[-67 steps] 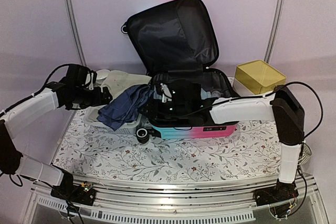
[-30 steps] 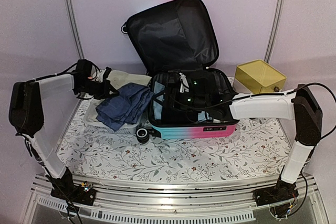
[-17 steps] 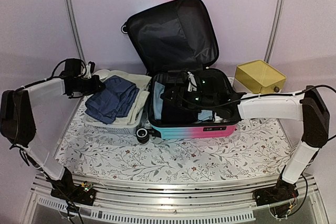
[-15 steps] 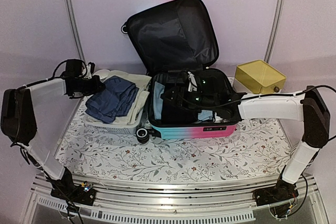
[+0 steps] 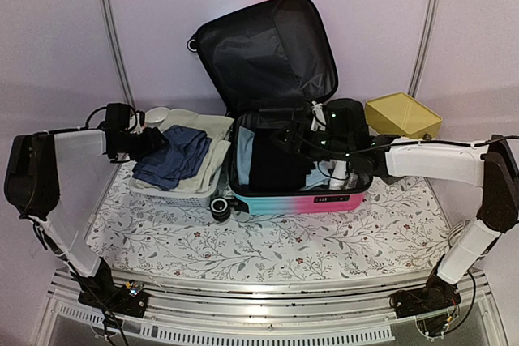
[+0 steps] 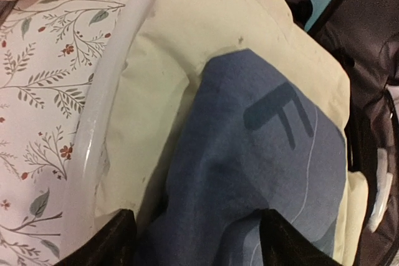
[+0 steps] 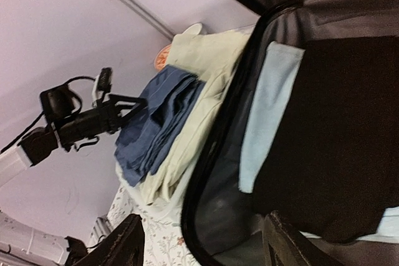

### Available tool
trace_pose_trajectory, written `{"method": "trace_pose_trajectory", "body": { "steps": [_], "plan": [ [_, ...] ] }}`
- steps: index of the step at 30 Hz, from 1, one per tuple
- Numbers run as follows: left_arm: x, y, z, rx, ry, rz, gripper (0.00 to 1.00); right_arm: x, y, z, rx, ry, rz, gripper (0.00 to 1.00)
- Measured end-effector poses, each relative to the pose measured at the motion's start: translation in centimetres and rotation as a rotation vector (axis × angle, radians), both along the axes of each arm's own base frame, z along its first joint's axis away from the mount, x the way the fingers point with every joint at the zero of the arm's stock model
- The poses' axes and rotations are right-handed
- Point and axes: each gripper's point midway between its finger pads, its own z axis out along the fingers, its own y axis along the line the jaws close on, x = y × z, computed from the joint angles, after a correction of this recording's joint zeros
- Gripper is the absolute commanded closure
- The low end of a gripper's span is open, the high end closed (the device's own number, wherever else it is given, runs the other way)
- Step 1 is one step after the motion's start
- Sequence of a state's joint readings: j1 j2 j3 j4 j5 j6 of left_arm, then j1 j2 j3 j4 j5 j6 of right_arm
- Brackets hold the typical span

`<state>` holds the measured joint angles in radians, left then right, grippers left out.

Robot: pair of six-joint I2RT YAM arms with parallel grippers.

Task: Open, take out, and arrange the luggage
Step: Adjust the clothes in the bin.

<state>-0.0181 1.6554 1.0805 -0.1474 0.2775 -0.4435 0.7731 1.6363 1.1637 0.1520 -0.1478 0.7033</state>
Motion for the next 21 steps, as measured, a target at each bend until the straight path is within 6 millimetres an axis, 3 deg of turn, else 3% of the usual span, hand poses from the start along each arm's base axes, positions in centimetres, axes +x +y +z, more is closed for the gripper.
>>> {"method": "trace_pose_trajectory", "body": {
  "steps": [3, 7, 10, 13, 17, 21],
  "plan": [
    [-0.6, 0.0, 0.7, 0.024, -0.01, 0.007, 0.25, 1.6, -2.5, -0.6, -0.059, -0.001, -0.057, 0.32],
    [-1.5, -0.8, 3.8, 0.075, -0.075, 0.003, 0.33, 3.3, -5.6, -2.5, -0.157, 0.027, -0.109, 0.31],
    [-2.1, -3.1, 6.1, 0.111, -0.138, -0.041, 0.46, 4.3, -7.9, -4.1, -0.218, 0.067, -0.133, 0.31],
    [-2.2, -4.9, 6.6, 0.109, -0.167, -0.087, 0.63, 5.9, -9.2, -5.0, -0.26, 0.096, -0.144, 0.31],
    [-1.0, -5.7, 4.5, 0.092, -0.139, -0.112, 0.75, 8.9, -9.4, -6.6, -0.3, 0.128, -0.138, 0.31],
    [0.2, -6.3, -1.1, 0.076, -0.036, -0.134, 0.77, 11.1, -9.1, -10.3, -0.345, 0.197, -0.126, 0.31]
  ]
}}
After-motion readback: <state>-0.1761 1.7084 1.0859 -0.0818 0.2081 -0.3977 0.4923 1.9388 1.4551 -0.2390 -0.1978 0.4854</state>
